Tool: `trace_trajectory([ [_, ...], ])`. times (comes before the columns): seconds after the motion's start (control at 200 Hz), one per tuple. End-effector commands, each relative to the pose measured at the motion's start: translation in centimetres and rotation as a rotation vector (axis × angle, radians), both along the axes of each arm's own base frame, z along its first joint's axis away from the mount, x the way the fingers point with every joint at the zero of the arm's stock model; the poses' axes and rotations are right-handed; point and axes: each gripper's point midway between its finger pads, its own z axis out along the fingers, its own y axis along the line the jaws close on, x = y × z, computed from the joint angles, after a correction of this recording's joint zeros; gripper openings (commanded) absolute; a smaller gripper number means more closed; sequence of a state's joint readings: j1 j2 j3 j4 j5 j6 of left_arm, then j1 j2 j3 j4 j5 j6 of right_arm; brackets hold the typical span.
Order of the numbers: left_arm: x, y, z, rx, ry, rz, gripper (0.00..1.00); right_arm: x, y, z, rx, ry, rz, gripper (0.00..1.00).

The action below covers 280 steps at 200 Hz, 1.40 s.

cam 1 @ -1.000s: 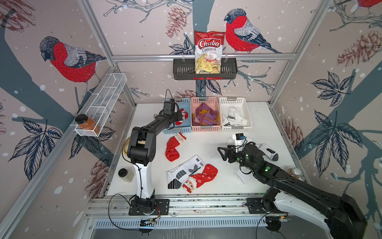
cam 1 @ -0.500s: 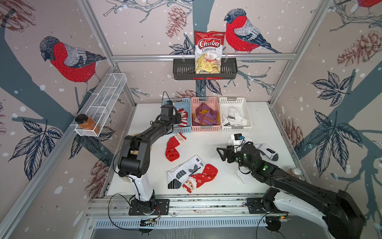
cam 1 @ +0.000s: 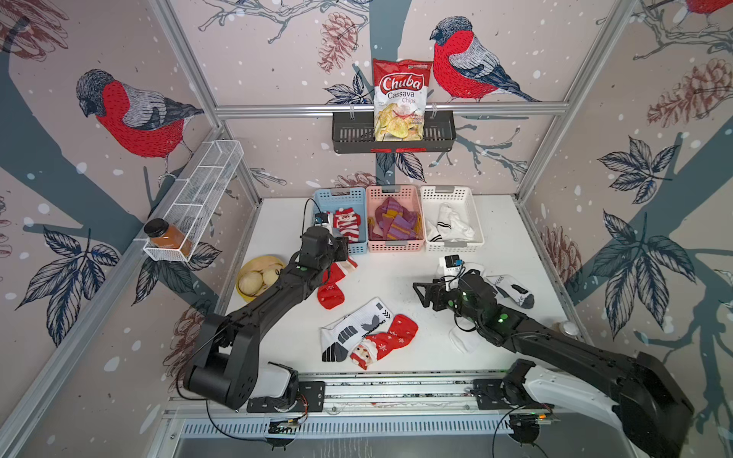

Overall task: Sort the socks into the basket by color
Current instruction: Move the sock to the center of the board.

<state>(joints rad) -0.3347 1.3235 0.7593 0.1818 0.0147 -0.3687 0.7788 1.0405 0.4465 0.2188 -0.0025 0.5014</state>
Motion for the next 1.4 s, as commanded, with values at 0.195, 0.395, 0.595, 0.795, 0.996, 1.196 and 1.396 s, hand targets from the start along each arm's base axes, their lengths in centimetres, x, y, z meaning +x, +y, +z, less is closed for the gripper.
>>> trace_trajectory([
  [0.195, -4.7, 0.6, 1.1, -0.103, -0.095, -0.002, 0.52, 0.3, 2.4, -0.3, 0.014, 0.011, 0.045, 0.86],
  [0.395, -7.2, -0.2, 0.2, -0.137, -0.097, -0.047, 0.54, -0.4, 4.1, -1.7, -0.028, 0.048, 0.094, 0.86],
  [0.595, -8.4, 0.5, -0.5, -0.102, -0.082, -0.026, 0.57, -1.5, 4.6, -3.0, -0.047, 0.079, 0.113, 0.86],
  [0.795, -8.5, 1.0, 0.0, -0.081, -0.086, -0.01, 0.57, -2.9, 5.4, -5.1, -0.077, 0.127, 0.145, 0.86],
  [0.996, -8.5, 0.9, -0.7, -0.076, -0.065, -0.014, 0.57, -4.1, 6.0, -6.6, -0.11, 0.157, 0.177, 0.85],
  [1.196, -8.5, 1.1, -1.0, -0.061, -0.056, -0.006, 0.57, -5.2, 6.1, -8.0, -0.144, 0.197, 0.199, 0.83],
  [1.396, -8.6, 1.3, -1.1, -0.055, -0.06, -0.001, 0.57, -8.1, 6.2, -9.5, -0.197, 0.23, 0.258, 0.79],
])
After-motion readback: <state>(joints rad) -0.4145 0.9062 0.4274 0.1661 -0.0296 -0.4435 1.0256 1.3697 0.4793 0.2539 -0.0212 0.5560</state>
